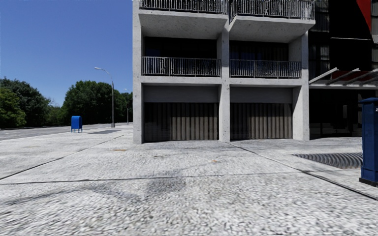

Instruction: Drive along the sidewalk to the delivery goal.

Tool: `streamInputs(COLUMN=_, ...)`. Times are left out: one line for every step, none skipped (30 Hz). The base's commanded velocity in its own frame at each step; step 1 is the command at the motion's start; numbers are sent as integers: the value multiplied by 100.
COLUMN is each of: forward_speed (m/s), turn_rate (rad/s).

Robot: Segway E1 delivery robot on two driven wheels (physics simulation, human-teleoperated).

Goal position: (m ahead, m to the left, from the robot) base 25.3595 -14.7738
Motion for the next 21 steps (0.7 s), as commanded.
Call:
streamInputs(forward_speed=136, turn_rate=0)
streamInputs(forward_speed=136, turn_rate=0)
streamInputs(forward_speed=136, turn_rate=0)
streamInputs(forward_speed=136, turn_rate=0)
streamInputs(forward_speed=136, turn_rate=0)
streamInputs(forward_speed=136, turn_rate=0)
streamInputs(forward_speed=136, turn_rate=0)
streamInputs(forward_speed=136, turn_rate=0)
streamInputs(forward_speed=136, turn_rate=0)
streamInputs(forward_speed=136, turn_rate=0)
streamInputs(forward_speed=136, turn_rate=0)
streamInputs(forward_speed=136, turn_rate=0)
streamInputs(forward_speed=136, turn_rate=0)
streamInputs(forward_speed=136, turn_rate=0)
streamInputs(forward_speed=136, turn_rate=0)
streamInputs(forward_speed=136, turn_rate=0)
streamInputs(forward_speed=136, turn_rate=0)
streamInputs(forward_speed=136, turn_rate=0)
streamInputs(forward_speed=136, turn_rate=0)
streamInputs(forward_speed=136, turn_rate=0)
streamInputs(forward_speed=136, turn_rate=0)
